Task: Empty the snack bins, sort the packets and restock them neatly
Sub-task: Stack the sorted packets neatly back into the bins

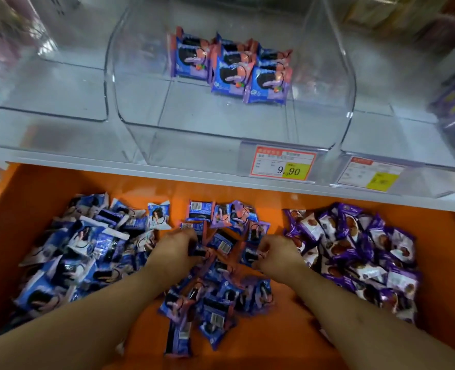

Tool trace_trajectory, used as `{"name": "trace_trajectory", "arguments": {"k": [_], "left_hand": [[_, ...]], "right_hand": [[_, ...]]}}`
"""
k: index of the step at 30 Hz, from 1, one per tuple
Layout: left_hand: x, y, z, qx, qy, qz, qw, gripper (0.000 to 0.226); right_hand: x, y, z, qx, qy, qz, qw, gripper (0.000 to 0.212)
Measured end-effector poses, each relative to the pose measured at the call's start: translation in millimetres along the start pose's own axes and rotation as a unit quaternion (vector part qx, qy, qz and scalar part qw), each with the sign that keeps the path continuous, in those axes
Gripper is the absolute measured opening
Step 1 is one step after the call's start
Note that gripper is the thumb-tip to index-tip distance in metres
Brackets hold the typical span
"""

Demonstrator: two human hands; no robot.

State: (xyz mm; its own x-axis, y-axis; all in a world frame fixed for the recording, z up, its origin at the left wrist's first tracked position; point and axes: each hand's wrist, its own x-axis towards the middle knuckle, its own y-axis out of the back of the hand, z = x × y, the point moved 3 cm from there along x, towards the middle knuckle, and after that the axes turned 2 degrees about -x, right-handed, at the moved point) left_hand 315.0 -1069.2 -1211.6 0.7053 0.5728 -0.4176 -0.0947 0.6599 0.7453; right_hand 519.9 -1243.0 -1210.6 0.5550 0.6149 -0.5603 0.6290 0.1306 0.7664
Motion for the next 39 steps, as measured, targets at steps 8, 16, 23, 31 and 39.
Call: {"name": "trace_trajectory", "arguments": {"k": [8, 16, 23, 31, 39], "left_hand": [[-53, 117, 67, -0.138, -0.011, -0.052, 0.989, 0.040], [-155, 232, 151, -0.280, -0.110, -0.017, 0.954, 0.026], [-193, 263, 173, -0.346, -0.147, 0.088, 0.922, 0.030], [-164, 296, 138, -0.269, -0.156, 0.202, 0.929, 0.034], [-124, 312, 102, -0.277, -0.120, 0.268, 0.915, 0.024]], "right_hand": [[-71, 102, -78, 0.128, 0.134, -0.063, 0.981, 0.030], [-210, 220, -130, 0.207, 0.276, 0.039, 0.938, 0.034], [-253, 246, -149, 0.266, 0.300, 0.131, 0.907, 0.030], [-210, 248, -157, 0.289, 0.259, 0.226, 0.894, 0.033], [-61, 265, -248, 0.163, 0.277, 0.254, 0.912, 0.027]]}}
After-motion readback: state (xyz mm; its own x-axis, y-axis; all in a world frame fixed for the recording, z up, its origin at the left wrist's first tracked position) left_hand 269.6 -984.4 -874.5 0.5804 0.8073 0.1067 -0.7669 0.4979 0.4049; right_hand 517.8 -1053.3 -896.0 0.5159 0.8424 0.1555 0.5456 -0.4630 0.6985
